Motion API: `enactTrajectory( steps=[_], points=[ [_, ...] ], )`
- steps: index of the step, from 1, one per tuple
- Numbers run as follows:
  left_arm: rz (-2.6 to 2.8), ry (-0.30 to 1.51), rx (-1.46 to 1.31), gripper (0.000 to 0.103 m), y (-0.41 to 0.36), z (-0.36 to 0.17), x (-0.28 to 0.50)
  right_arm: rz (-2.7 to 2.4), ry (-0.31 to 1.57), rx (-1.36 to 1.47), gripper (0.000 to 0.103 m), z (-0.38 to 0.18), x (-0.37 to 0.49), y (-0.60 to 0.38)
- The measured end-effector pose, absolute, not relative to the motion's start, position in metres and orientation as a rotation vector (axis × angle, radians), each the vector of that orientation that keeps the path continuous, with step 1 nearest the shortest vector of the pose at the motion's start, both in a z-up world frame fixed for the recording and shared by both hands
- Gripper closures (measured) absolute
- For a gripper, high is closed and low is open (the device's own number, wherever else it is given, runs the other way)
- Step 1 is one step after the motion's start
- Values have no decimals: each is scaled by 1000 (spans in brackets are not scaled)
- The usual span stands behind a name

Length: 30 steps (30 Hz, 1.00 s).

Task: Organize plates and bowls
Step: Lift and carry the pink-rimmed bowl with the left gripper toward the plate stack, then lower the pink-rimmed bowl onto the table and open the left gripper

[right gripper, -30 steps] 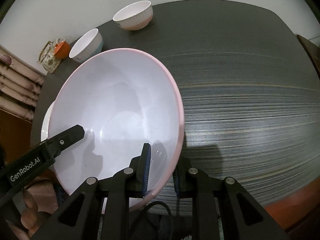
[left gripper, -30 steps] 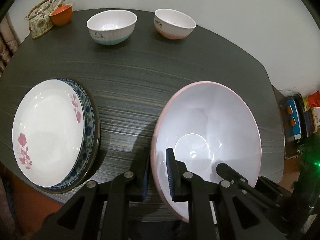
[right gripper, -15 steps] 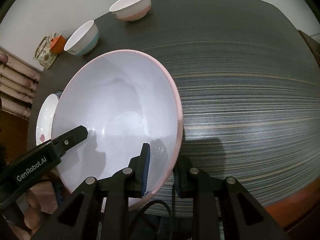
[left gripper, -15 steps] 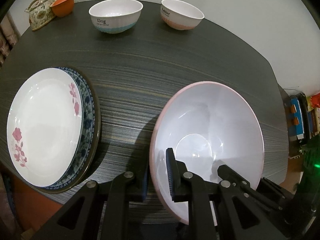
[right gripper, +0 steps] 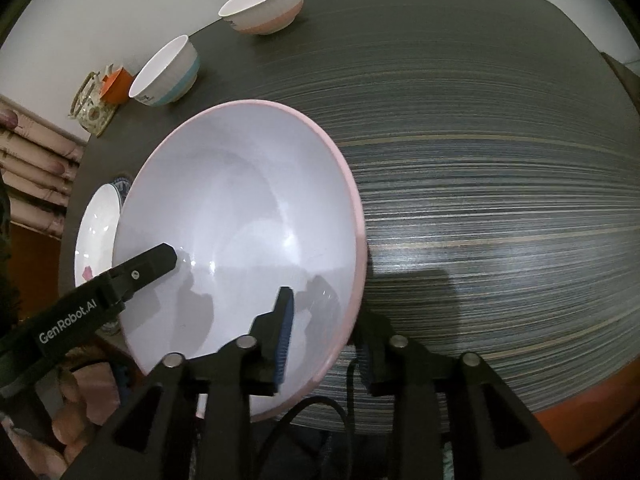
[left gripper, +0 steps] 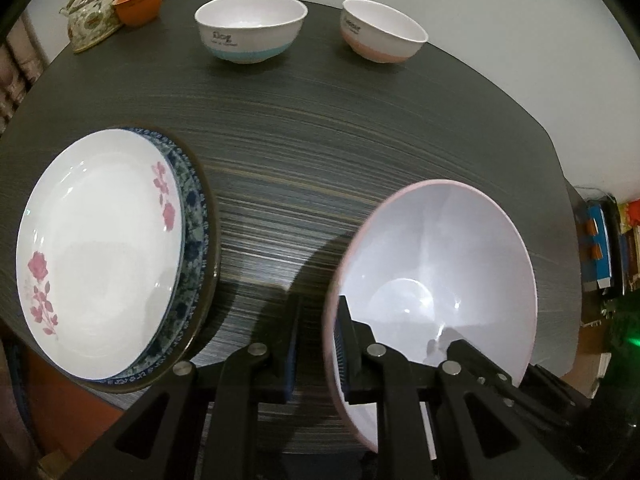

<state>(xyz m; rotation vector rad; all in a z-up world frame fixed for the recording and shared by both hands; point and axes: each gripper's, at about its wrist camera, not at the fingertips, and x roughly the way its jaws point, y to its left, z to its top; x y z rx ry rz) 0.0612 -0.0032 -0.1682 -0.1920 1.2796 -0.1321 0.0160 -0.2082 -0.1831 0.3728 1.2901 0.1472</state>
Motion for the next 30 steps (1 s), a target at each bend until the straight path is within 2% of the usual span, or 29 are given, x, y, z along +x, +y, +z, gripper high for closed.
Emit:
enactTrajectory(
  steps=[4,8,30],
  points=[
    [-124,1285,-197,81,0,-168,60,138,1281,378,68,-180,17,-209],
    [-119,1292,-200,80,2,-167,58,128,1277,380,62,-178,19,-210],
    [-134,1264,-260,78,21,-151,59,86,1187,408,57,-152,24,-225]
  ],
)
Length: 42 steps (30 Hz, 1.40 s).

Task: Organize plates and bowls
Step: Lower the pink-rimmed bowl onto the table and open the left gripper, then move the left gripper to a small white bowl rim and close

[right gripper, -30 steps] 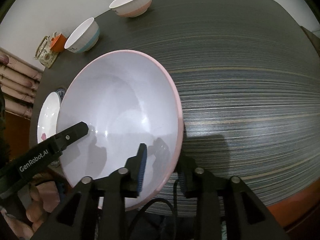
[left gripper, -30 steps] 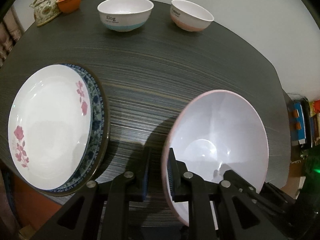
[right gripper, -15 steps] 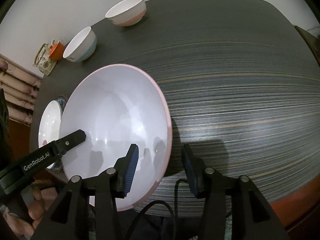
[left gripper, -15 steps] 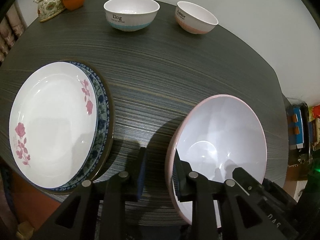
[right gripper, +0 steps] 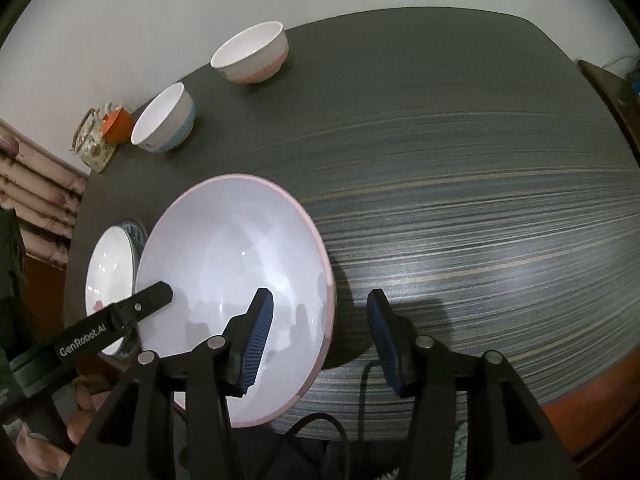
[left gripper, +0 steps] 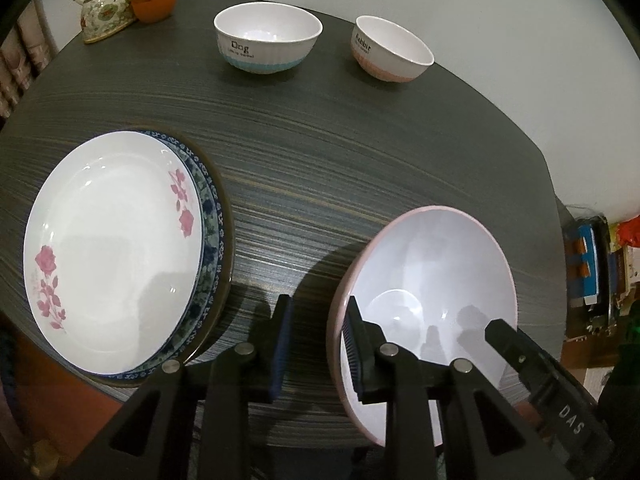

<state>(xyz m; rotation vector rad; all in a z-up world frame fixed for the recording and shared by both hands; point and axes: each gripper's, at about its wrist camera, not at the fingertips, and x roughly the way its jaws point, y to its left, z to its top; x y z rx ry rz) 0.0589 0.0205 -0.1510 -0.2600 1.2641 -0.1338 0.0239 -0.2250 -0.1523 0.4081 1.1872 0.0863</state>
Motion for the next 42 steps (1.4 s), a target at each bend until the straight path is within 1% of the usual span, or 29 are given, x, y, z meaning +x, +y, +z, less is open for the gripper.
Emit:
enactTrajectory(
  steps=[6,10,12,26,36,38,42],
  points=[
    [-143,1245,-281,77,26,-142,59,74,1150,428,56,-142,30,-234],
    [-136,1220,-286,72,30,-133,61,71,1127,424,56,-134,35,-235],
    [-128,1205,-289,71,32,-128,64,76,1116,419,56,-129,38,-235],
    [-9,1121,-306,69,90,-99,96,192,1070,306,54,-91,64,-209],
    [61,1085,-314,69,130,-88,132,265,988,165,54,-51,112,-171],
    [73,1082,-324,69,136,-88,142,278,987,143,50,-46,129,-162],
    [74,1099,-359,69,147,-93,171,278,1008,100,49,-49,160,-147]
  ],
)
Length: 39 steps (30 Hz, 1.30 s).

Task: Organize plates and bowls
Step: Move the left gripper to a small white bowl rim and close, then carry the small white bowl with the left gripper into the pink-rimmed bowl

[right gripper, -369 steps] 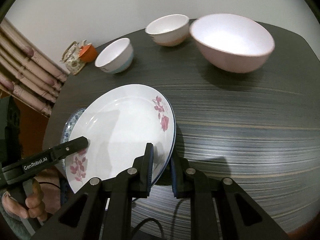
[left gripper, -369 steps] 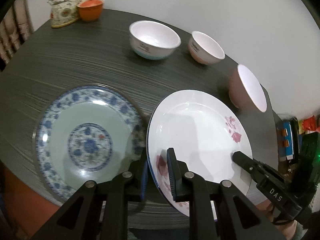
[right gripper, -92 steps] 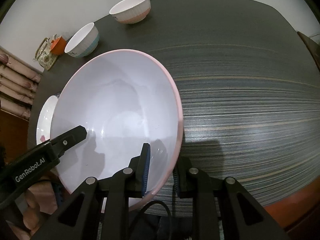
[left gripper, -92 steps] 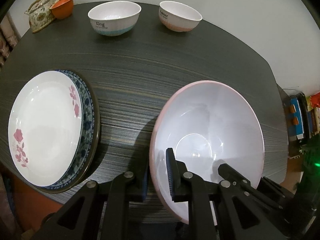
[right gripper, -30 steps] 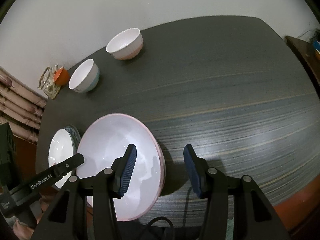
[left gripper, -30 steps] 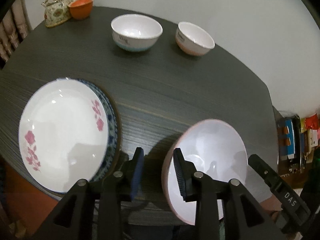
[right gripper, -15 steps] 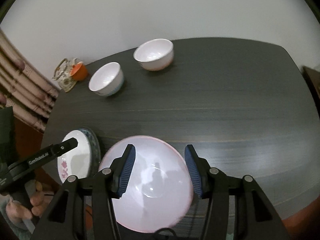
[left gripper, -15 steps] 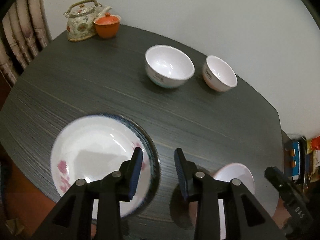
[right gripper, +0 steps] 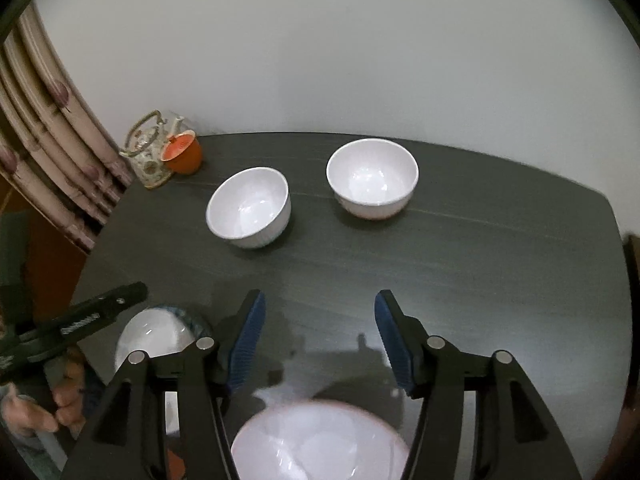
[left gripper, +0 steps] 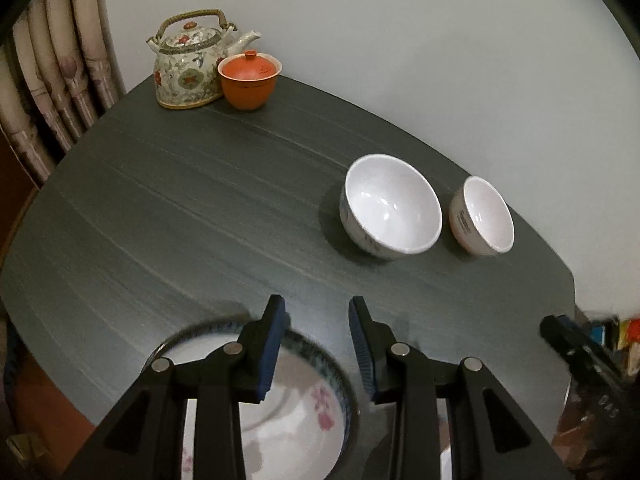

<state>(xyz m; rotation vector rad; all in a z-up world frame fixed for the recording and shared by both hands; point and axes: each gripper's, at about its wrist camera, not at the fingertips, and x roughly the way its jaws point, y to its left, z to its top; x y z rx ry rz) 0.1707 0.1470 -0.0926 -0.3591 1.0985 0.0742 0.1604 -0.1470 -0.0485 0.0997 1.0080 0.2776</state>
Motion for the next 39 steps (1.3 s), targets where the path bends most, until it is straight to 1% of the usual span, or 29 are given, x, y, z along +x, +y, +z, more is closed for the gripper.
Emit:
enactTrajectory(
  steps=[6,13,24,27,29,30,31,32,33,37,39],
  points=[
    [62,1123,-388,69,152,-102,221,294,1103,145,49,-66,208,-130],
    [62,1151,-415,69,147,-124,264,308,1204,199,49,-101,256,-113],
    [47,1201,-415,69,136,-157,297,287,1273,232,49,-144,302,-86],
    [63,1209,-426,70,136,-164,302,277,1286,233,52,-153,309,-83],
    [66,1205,-439,70,137,-167,305,283,1291,238,58,-157,312,-82],
    [63,1205,-441,77,137,-169,305,289,1292,241,60,-158,314,-81],
    [58,1210,-446,86,137,-171,306,295,1295,243,62,-160,315,-79],
    [55,1216,-452,89,136,-173,307,300,1296,240,65,-161,316,-77],
    [54,1220,-459,90,136,-175,308,306,1295,238,67,-162,317,-75],
    [59,1218,-463,91,134,-176,309,350,1302,261,85,-165,319,-69],
    [58,1227,-459,91,130,-174,305,366,1304,272,86,-165,318,-67]
  ],
)
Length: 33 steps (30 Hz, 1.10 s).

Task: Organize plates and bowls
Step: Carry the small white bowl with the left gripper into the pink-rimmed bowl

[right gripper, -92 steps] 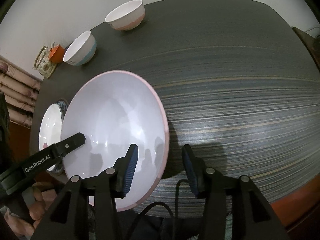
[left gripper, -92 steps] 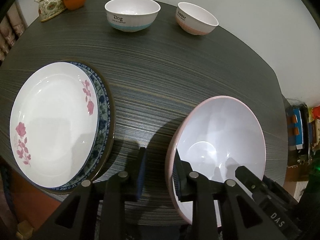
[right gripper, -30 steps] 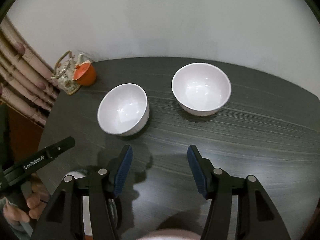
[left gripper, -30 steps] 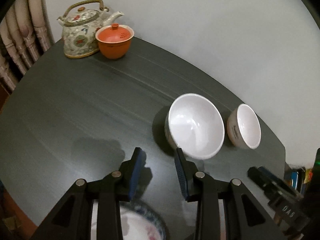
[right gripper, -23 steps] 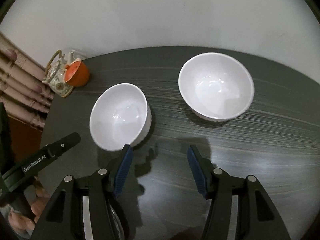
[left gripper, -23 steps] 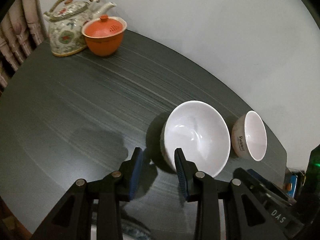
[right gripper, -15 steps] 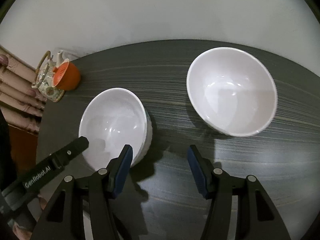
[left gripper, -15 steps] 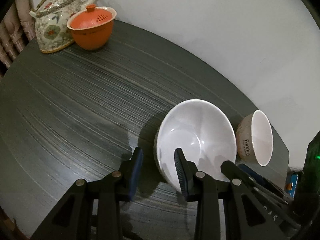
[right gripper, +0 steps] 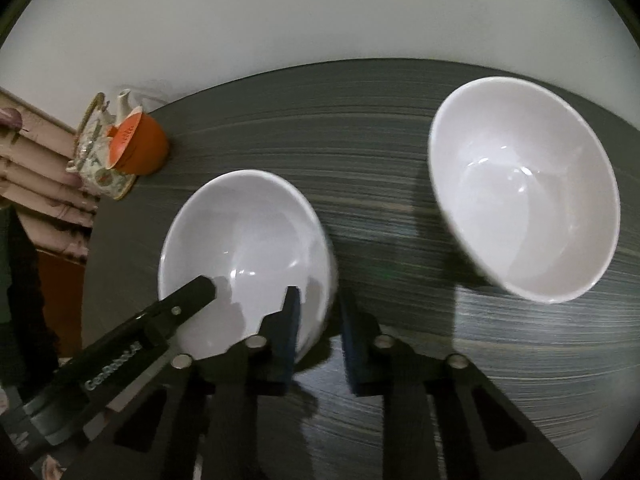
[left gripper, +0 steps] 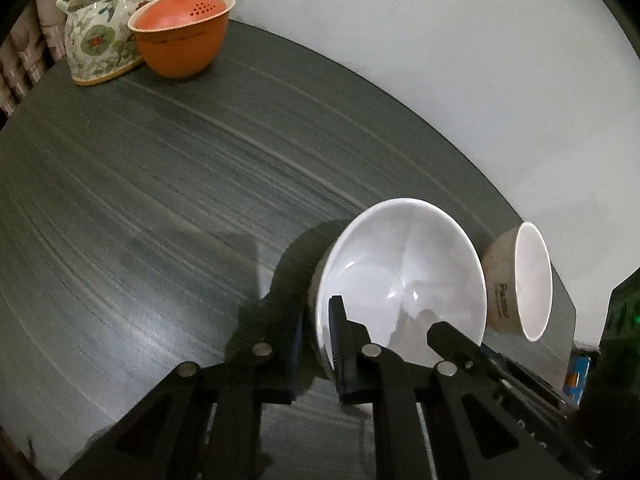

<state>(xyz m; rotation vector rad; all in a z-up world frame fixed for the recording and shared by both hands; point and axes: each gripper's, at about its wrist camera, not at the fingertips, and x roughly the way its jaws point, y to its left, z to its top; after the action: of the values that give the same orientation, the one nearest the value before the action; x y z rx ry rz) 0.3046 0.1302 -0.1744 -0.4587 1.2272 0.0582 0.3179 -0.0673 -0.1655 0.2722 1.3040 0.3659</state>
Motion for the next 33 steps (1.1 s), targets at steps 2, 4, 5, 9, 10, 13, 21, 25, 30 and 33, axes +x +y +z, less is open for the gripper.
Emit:
enactTrajectory(
  steps=[2,4,5,9,10,13,21,25,30,33],
  points=[
    [52,1225,-451,91,130,-170,298,362,1303,263,87,-165,315,-68],
    [46,1226,-449,91,128,-164,291,367,1304,280,87,-163,312,-72],
    [41,1225,-446,91,125,-160,287,368,1304,285,86,-162,310,-73],
    [21,1206,-419,91,111,-139,272,364,1285,279,86,-146,295,-80],
    [11,1199,-410,90,107,-132,267,362,1278,280,86,-140,290,-84],
    [-6,1185,-397,90,96,-113,253,358,1252,298,86,-123,278,-95],
    [-79,1128,-334,90,65,-67,212,330,1176,311,86,-76,231,-123],
    [-106,1116,-309,90,46,-51,181,322,1143,317,86,-56,200,-138],
    [-143,1115,-286,89,26,-39,141,309,1109,331,85,-39,157,-156],
    [-159,1125,-279,89,14,-40,116,298,1103,351,85,-37,132,-167]
  ],
)
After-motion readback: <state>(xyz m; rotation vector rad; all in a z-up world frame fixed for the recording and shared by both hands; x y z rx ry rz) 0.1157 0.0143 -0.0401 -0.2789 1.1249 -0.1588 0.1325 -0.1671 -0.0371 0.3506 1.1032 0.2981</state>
